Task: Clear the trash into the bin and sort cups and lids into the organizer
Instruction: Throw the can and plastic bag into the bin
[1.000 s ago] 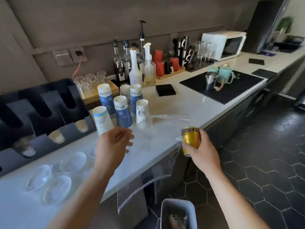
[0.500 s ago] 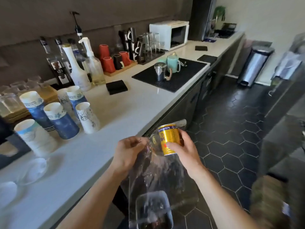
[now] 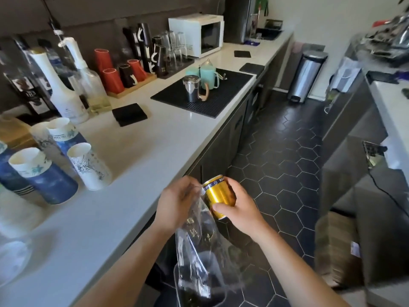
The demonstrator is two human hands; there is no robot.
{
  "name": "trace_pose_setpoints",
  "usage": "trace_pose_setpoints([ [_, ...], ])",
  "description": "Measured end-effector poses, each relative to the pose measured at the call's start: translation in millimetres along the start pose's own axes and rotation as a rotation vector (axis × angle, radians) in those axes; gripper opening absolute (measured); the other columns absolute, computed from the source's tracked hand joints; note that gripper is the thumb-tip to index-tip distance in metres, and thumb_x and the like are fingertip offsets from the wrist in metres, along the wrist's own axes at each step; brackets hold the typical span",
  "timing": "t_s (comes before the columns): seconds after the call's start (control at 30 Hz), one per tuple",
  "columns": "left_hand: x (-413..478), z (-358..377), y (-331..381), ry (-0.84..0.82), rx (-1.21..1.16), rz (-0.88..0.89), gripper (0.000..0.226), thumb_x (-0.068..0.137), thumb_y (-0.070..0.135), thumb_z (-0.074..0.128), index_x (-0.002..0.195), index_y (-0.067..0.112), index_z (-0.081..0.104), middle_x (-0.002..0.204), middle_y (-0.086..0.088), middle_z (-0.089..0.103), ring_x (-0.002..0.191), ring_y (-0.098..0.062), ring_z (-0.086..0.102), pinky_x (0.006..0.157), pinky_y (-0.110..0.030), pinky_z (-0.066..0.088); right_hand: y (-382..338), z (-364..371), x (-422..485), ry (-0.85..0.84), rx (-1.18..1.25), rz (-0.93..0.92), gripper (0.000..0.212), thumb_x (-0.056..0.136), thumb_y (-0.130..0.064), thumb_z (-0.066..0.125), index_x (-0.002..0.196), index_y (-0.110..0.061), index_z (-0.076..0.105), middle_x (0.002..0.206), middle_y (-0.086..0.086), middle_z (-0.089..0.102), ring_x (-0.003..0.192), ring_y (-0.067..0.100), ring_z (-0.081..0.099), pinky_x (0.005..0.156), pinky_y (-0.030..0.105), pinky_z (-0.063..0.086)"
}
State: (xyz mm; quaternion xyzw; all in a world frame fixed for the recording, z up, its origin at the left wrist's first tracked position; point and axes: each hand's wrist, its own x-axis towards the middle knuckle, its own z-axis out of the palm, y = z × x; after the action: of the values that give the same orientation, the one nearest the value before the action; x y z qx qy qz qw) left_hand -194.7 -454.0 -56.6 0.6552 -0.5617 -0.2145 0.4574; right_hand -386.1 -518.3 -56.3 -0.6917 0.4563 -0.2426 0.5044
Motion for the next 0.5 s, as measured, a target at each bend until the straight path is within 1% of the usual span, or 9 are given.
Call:
trace_pose_setpoints([
  [0.03, -1.1, 1.3, -5.7, 0.027, 0.057, 0.009, 0.009, 0.098, 0.024, 0.062, 0.093, 0.031, 0.065, 0.07, 0.012, 0.067, 0.059, -0.007, 0.063, 0.06, -0.035, 0.054, 3.6, 1.1, -0.2, 0.038, -0.045, -0.009, 0.077, 0.067, -0.046, 0.073, 0.135, -0.054, 0.038, 0.124, -0.02, 0.048, 0.101, -0.005, 0.056, 0.075, 0.014, 0.045],
  [0.07, -2.1, 3.0, -11.4, 0.053, 0.118, 0.014, 0.007, 0.097, 0.022, 0.064, 0.094, 0.028, 0.066, 0.076, 0.011, 0.069, 0.066, -0.01, 0.065, 0.064, -0.037, 0.056, 7.2, 1.9, -0.3, 0.076, -0.079, -0.015, 0.08, 0.07, -0.043, 0.074, 0.14, -0.048, 0.036, 0.125, -0.017, 0.046, 0.1, -0.005, 0.054, 0.074, 0.013, 0.043],
  [0.13, -3.1, 7.4, -22.7, 0.086, 0.18, 0.001, 0.006, 0.096, 0.023, 0.067, 0.094, 0.029, 0.066, 0.086, 0.012, 0.071, 0.077, -0.011, 0.067, 0.07, -0.034, 0.056, 13.8, 2.6, -0.9, 0.134, -0.126, -0.017, 0.081, 0.075, -0.037, 0.076, 0.144, -0.042, 0.035, 0.124, -0.014, 0.043, 0.098, -0.005, 0.053, 0.073, 0.013, 0.042],
  [0.2, -4.3, 14.1, -34.3, 0.094, 0.203, -0.037, 0.008, 0.096, 0.025, 0.066, 0.092, 0.032, 0.064, 0.089, 0.012, 0.069, 0.078, -0.008, 0.065, 0.068, -0.029, 0.053, 20.9, 4.2, -4.8, 0.168, -0.156, -0.007, 0.079, 0.078, -0.036, 0.076, 0.144, -0.041, 0.034, 0.124, -0.013, 0.042, 0.096, -0.004, 0.054, 0.073, 0.016, 0.043],
  [0.27, -4.6, 22.8, -47.7, 0.098, 0.253, -0.097, 0.009, 0.097, 0.027, 0.063, 0.092, 0.034, 0.063, 0.089, 0.016, 0.066, 0.077, -0.001, 0.061, 0.063, -0.022, 0.046, 33.7, 6.5, -10.7, 0.181, -0.194, 0.003, 0.08, 0.079, -0.037, 0.076, 0.145, -0.039, 0.032, 0.126, -0.012, 0.042, 0.097, 0.001, 0.055, 0.075, 0.02, 0.045],
  [0.33, -7.1, 33.3, -64.2, 0.11, 0.263, -0.168, 0.008, 0.097, 0.027, 0.061, 0.095, 0.035, 0.064, 0.09, 0.021, 0.06, 0.078, 0.006, 0.056, 0.064, -0.013, 0.038, 53.5, 11.8, -18.4, 0.198, -0.239, 0.017, 0.083, 0.079, -0.038, 0.075, 0.148, -0.037, 0.029, 0.127, -0.013, 0.041, 0.098, 0.004, 0.054, 0.075, 0.017, 0.043],
  [0.37, -9.6, 38.4, -74.3, 0.114, 0.255, -0.197, 0.009, 0.097, 0.027, 0.061, 0.098, 0.034, 0.066, 0.093, 0.021, 0.058, 0.079, 0.007, 0.054, 0.066, -0.01, 0.036, 65.9, 15.6, -22.0, 0.212, -0.253, 0.026, 0.085, 0.079, -0.038, 0.076, 0.149, -0.036, 0.028, 0.126, -0.013, 0.041, 0.099, 0.003, 0.053, 0.073, 0.013, 0.041],
  [0.43, -15.4, 50.5, -99.3, 0.117, 0.255, -0.237, 0.015, 0.097, 0.025, 0.061, 0.109, 0.029, 0.069, 0.099, 0.018, 0.058, 0.083, 0.002, 0.055, 0.07, -0.005, 0.033, 95.2, 25.3, -25.4, 0.229, -0.274, 0.058, 0.086, 0.079, -0.036, 0.077, 0.15, -0.033, 0.029, 0.124, -0.012, 0.042, 0.098, -0.001, 0.05, 0.069, 0.009, 0.038],
  [0.5, -25.4, 64.9, -125.9, 0.108, 0.267, -0.273, 0.023, 0.096, 0.021, 0.064, 0.118, 0.026, 0.068, 0.106, 0.015, 0.059, 0.091, 0.001, 0.051, 0.073, 0.001, 0.035, 126.7, 37.8, -26.1, 0.221, -0.276, 0.113, 0.087, 0.078, -0.034, 0.078, 0.151, -0.03, 0.032, 0.124, -0.009, 0.044, 0.098, 0.001, 0.05, 0.073, 0.011, 0.039],
])
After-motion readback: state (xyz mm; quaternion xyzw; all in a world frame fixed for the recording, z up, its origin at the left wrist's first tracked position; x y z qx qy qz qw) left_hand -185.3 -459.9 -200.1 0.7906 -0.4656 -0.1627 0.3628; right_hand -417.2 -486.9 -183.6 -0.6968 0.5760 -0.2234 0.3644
